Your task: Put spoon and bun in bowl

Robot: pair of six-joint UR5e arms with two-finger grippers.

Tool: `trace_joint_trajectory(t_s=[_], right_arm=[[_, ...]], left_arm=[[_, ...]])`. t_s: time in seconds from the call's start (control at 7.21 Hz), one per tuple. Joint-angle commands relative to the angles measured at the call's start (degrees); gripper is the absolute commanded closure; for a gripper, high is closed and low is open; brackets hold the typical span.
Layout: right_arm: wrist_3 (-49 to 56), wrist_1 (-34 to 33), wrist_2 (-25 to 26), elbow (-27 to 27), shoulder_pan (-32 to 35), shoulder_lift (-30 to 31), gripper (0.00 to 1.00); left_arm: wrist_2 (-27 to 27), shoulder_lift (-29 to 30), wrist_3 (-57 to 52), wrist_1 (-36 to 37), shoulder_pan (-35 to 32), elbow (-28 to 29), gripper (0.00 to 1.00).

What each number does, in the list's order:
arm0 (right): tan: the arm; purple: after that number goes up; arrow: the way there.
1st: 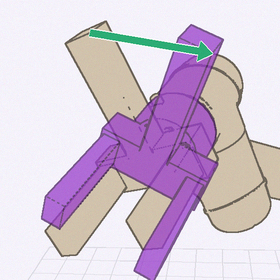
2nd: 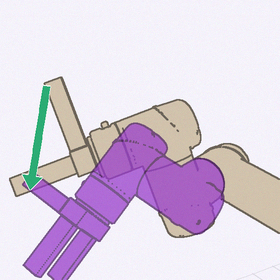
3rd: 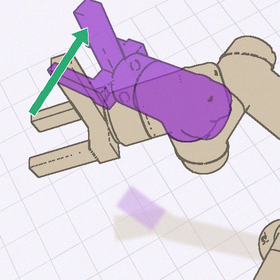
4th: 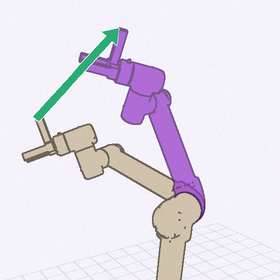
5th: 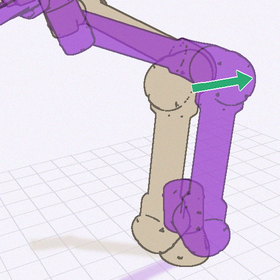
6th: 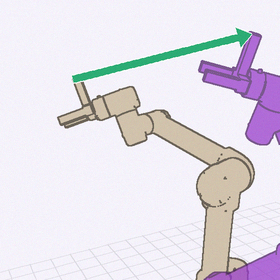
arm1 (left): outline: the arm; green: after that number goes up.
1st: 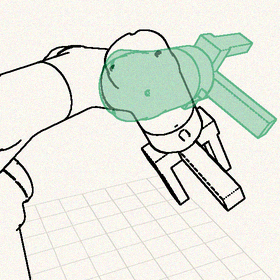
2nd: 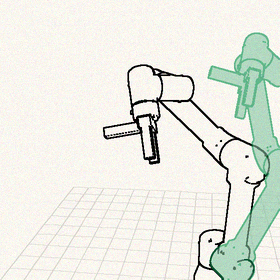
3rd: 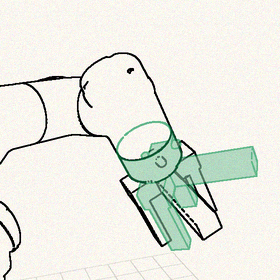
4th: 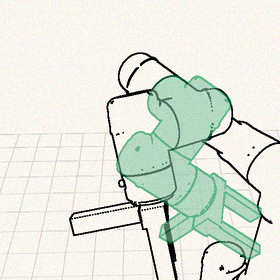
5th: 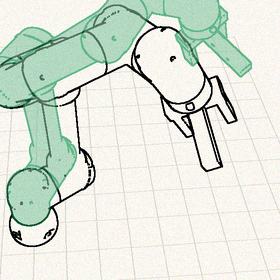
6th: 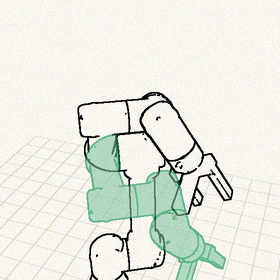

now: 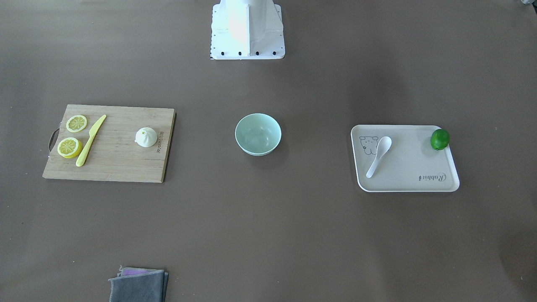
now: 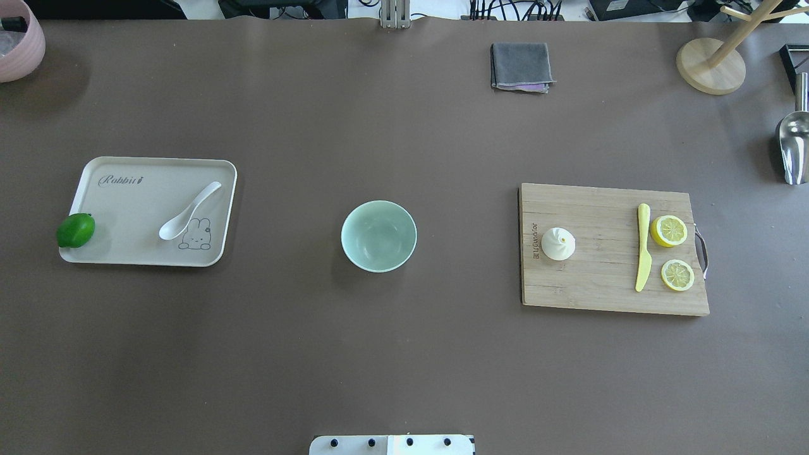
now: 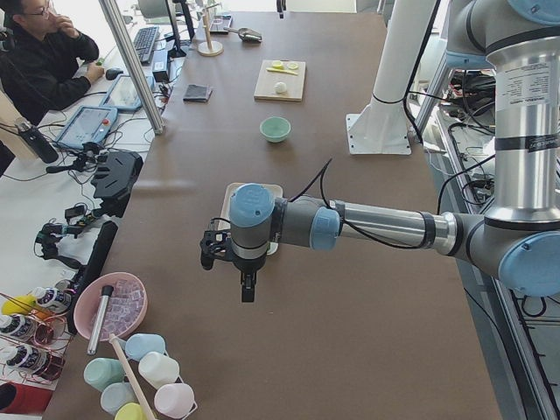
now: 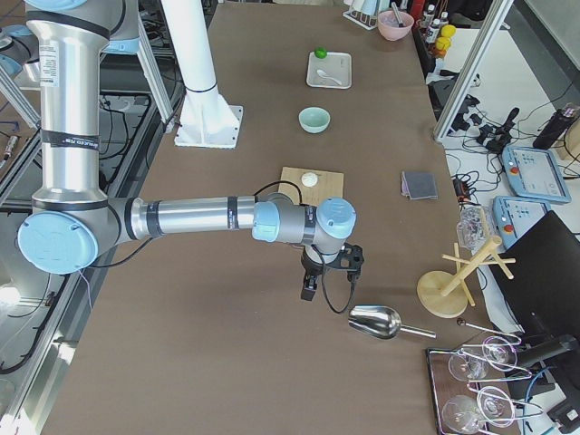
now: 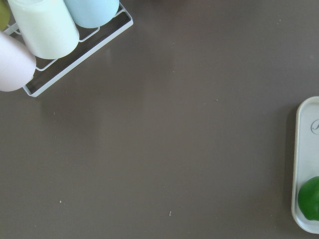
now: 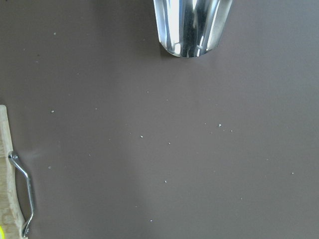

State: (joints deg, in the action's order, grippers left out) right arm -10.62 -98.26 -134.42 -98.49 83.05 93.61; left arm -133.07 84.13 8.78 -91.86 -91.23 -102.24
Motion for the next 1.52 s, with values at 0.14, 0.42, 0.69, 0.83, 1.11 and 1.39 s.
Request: trace_joint_trajectory(t_s=[0.14,0.42,0.69,0.83,1.11,1.39], right_arm=[[-0.10,0.00,-0.06,-0.12,-0.08,-0.18,0.00],[-0.37,0.00,-0.23,-1.08,-0.08,-0.87,0.00],[-0.11,0.44,-4.79,-2.67,-0.08,-1.49,0.00],[-0.28,3.92,-4.80,-2.93,-0.08,-2.89,0.00],[-2.90,5.10,-5.50,-2.33,-0.08,-3.08,0.00],[-2.74,5.27,-7.35,-2.15,-0.08,-4.83,0.00]], left_arm=[[-0.09,0.16,-0.08,0.10,0.00,-0.24,0.02],[-0.35,0.68,0.18,-3.20,0.35,-2.60,0.02],[-0.52,0.77,0.71,-12.43,6.38,-2.36,0.02],[-0.52,2.77,1.23,-15.68,11.46,-2.27,0.02],[-0.43,5.69,5.59,-21.75,18.79,-1.57,0.02],[-0.35,14.88,8.97,-21.78,27.19,1.40,0.02]])
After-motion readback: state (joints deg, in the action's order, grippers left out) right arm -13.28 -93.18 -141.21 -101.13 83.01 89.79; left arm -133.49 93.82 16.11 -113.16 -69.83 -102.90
